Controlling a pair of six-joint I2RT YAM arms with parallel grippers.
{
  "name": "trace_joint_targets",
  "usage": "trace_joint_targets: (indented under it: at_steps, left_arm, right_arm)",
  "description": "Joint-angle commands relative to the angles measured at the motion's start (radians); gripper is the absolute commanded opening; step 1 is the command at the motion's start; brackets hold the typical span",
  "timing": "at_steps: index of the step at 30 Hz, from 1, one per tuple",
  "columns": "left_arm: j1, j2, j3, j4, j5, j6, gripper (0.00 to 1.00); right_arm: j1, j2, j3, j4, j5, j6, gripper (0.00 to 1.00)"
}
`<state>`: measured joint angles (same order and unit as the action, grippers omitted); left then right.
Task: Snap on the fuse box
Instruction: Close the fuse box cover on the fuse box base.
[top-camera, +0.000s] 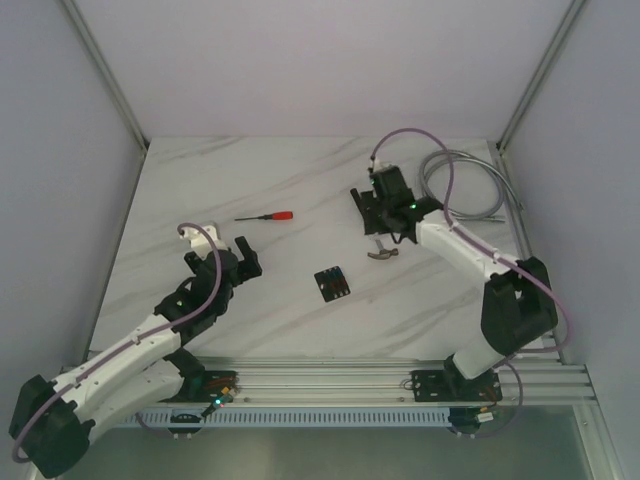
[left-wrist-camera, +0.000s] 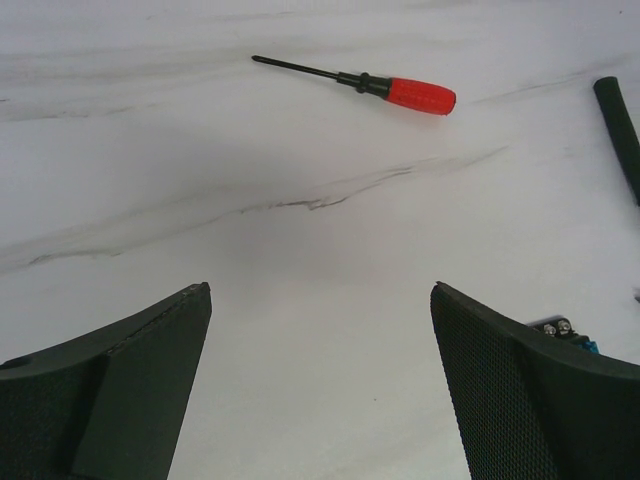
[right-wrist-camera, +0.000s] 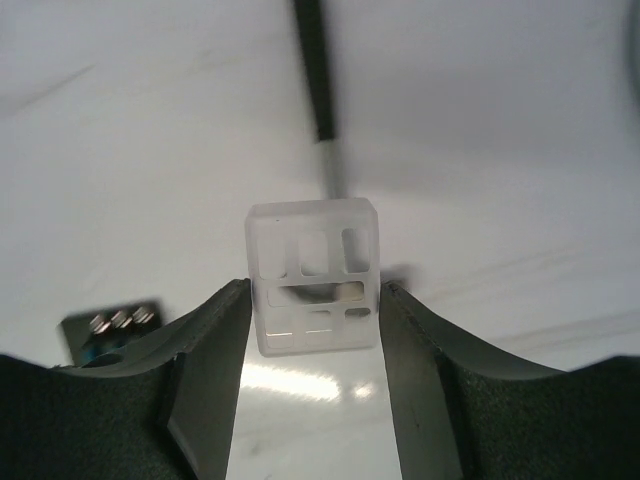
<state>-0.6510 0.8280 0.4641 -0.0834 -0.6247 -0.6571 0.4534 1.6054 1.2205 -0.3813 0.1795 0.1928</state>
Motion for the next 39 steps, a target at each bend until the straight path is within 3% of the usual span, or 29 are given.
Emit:
trace_joint_targets:
  at_steps: [1,5,14,39]
  left_arm:
    - [0.005,-0.039,-0.018,-0.027,-0.007,-0.014,1.00]
    - [0.005,-0.056,-0.025,-0.032,-0.010,-0.015,1.00]
    - [0.005,-0.058,-0.023,-0.044,-0.005,-0.023,1.00]
    - [0.005,-0.036,-0.020,-0.046,-0.004,-0.024,1.00]
  right_arm:
    - [0.132,-0.057,-0.058,-0.094,0.066,0.143,0.43]
    - [0.275,-0.102,-0.076,-0.118,0.119,0.237,0.44]
    - [0.513,0.007,-0.053,-0.138,0.231,0.361,0.45]
    - [0.544,0.145,-0.045,-0.084,0.265,0.315,0.47]
